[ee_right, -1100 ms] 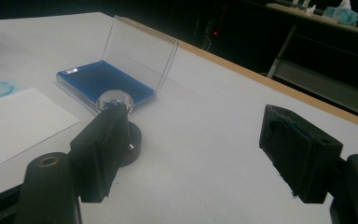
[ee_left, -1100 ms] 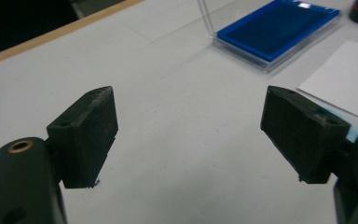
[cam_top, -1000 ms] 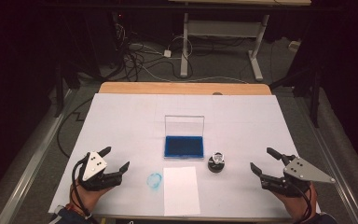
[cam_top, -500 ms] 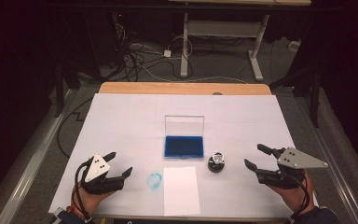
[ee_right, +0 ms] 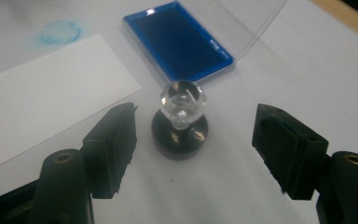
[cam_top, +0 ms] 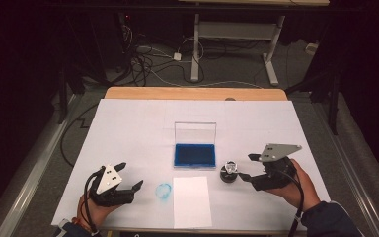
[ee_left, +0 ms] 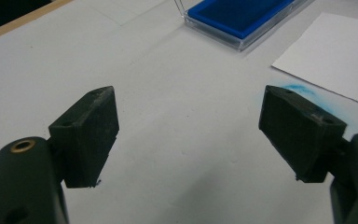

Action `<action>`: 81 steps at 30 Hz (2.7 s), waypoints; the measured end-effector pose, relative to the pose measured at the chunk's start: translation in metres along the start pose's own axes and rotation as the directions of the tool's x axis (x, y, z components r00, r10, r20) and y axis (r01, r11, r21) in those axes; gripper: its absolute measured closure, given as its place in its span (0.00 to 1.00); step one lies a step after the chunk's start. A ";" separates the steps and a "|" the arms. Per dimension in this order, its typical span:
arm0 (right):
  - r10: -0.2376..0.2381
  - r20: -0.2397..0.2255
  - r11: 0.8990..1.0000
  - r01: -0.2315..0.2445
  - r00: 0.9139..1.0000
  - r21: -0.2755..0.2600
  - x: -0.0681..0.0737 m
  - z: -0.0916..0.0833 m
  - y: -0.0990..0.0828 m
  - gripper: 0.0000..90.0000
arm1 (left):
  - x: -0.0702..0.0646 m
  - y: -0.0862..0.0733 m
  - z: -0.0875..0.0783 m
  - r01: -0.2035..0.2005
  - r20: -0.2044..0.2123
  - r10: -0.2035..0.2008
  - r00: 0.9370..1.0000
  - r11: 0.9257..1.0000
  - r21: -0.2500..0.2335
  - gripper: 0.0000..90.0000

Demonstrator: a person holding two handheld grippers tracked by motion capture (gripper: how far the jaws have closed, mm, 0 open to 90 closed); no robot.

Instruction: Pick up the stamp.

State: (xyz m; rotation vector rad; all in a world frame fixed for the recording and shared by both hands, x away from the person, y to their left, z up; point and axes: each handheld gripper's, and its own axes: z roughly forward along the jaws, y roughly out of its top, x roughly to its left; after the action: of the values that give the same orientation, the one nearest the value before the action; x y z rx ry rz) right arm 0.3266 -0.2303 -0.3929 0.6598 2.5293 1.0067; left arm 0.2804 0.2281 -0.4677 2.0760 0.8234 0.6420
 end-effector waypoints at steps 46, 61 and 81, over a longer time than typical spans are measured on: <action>-0.119 -0.097 0.914 0.148 0.988 0.378 0.000 0.068 0.048 0.62 | -0.003 -0.001 0.003 -0.035 0.030 0.034 0.999 0.998 0.042 0.26; -0.097 -0.098 0.984 0.111 0.990 0.142 0.014 0.040 0.041 0.63 | -0.009 0.003 0.007 -0.024 0.068 0.021 0.997 0.999 0.049 0.27; -0.157 -0.135 0.982 0.169 0.978 0.082 0.036 0.028 0.046 0.63 | -0.019 0.006 0.013 -0.082 0.099 0.075 0.992 0.994 0.069 0.27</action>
State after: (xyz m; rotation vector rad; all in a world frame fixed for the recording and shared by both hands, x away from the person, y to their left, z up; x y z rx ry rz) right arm 0.3229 -0.1662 -0.3844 0.4152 2.7038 0.9057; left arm 0.2791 0.2051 -0.4730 2.1971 0.7227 0.5561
